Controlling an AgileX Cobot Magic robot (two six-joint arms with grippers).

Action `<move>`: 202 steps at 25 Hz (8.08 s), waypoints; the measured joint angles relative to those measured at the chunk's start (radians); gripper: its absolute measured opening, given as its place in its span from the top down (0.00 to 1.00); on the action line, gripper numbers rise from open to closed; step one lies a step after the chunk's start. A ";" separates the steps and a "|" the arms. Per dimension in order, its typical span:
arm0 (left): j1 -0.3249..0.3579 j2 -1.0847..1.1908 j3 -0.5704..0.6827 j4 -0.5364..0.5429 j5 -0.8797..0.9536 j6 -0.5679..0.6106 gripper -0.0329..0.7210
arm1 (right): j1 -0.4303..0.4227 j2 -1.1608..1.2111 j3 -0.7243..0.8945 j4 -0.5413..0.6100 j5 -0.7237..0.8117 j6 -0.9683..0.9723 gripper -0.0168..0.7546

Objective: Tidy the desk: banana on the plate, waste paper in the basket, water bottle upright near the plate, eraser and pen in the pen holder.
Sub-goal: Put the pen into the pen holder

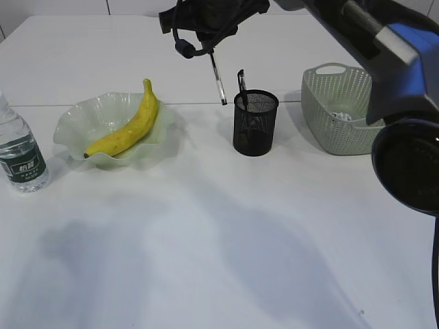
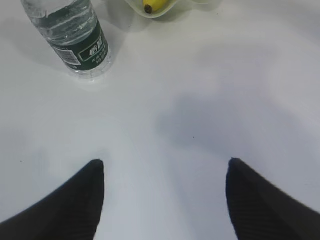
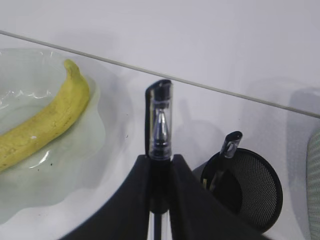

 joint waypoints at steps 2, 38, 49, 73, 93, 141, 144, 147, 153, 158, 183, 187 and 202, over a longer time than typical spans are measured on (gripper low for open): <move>0.000 0.000 0.000 0.000 0.000 0.000 0.24 | 0.000 0.000 0.000 0.000 0.002 -0.012 0.90; 0.000 0.000 0.000 0.000 -0.010 0.000 0.24 | -0.036 -0.002 0.000 -0.157 -0.299 -0.097 0.90; 0.000 0.000 0.000 0.000 -0.046 0.000 0.24 | -0.075 -0.002 0.000 -0.162 -0.353 -0.117 0.90; 0.000 0.000 0.000 -0.003 -0.172 0.000 0.24 | -0.173 0.047 0.002 -0.113 -0.621 -0.170 0.90; 0.000 0.071 0.000 -0.005 -0.271 0.000 0.24 | -0.273 0.113 0.002 0.250 -0.834 -0.434 0.90; 0.000 0.075 0.000 -0.056 -0.355 0.000 0.24 | -0.337 0.103 0.002 0.752 -0.732 -0.859 0.90; 0.000 0.075 0.000 -0.058 -0.355 0.000 0.24 | -0.337 0.092 0.002 0.752 -0.717 -0.860 0.90; 0.000 0.075 0.000 -0.058 -0.355 0.000 0.24 | -0.337 0.064 0.002 0.752 -0.692 -0.860 0.90; 0.000 0.075 0.000 -0.058 -0.355 0.000 0.24 | -0.337 0.012 0.002 0.752 -0.620 -0.861 0.90; 0.000 0.075 0.000 -0.058 -0.355 0.000 0.24 | -0.337 -0.004 0.002 0.732 -0.567 -0.861 0.90; 0.000 0.073 0.000 -0.085 -0.355 0.000 0.24 | -0.337 -0.320 0.000 0.625 -0.436 -0.666 0.90; 0.000 0.052 0.000 -0.090 -0.355 0.000 0.24 | -0.337 -0.357 0.000 0.587 -0.398 -0.629 0.90; 0.000 0.011 0.000 -0.099 -0.355 0.000 0.24 | -0.337 -0.607 -0.001 0.509 -0.299 -0.564 0.90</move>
